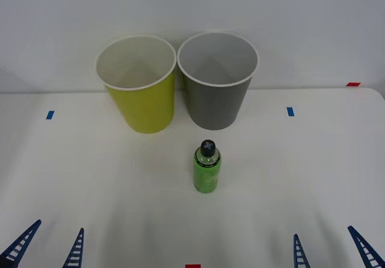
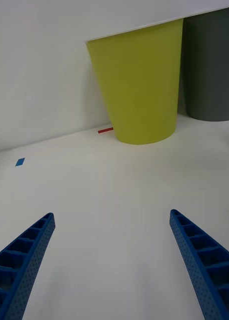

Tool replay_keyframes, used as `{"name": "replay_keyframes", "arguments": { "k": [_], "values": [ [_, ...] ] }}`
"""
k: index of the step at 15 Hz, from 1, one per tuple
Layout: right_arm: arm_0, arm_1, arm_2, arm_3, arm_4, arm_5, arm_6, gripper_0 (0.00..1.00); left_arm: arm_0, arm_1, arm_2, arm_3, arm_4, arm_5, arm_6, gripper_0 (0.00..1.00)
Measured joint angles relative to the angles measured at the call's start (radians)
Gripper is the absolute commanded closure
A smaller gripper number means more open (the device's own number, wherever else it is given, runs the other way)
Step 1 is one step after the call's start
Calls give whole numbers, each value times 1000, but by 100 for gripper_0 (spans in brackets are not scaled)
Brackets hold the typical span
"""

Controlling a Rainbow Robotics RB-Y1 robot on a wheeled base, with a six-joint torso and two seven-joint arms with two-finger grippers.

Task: Put cans in the gray bin and PET bottles in the light green bin.

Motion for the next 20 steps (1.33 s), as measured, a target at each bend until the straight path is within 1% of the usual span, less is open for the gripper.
{"name": "replay_keyframes", "arguments": {
  "k": [9,11,14,16,18,20],
  "values": [
    [0,0,0,0,0,0,0,0,0,0,0,0,0,0,0,21],
    [-5,4,3,25,0,10,0,0,0,0,0,0,0,0,0,21],
    [-14,2,50,47,5,-8,1,0,0,0,0,0,0,0,0,21],
    [-40,-9,105,49,3,-12,4,0,0,0,0,0,0,0,0,21],
    [-87,-16,148,53,0,9,9,0,0,0,0,0,0,0,0,21],
    [-151,-17,180,54,17,55,15,0,0,0,0,0,0,0,0,21]
  ]
}}
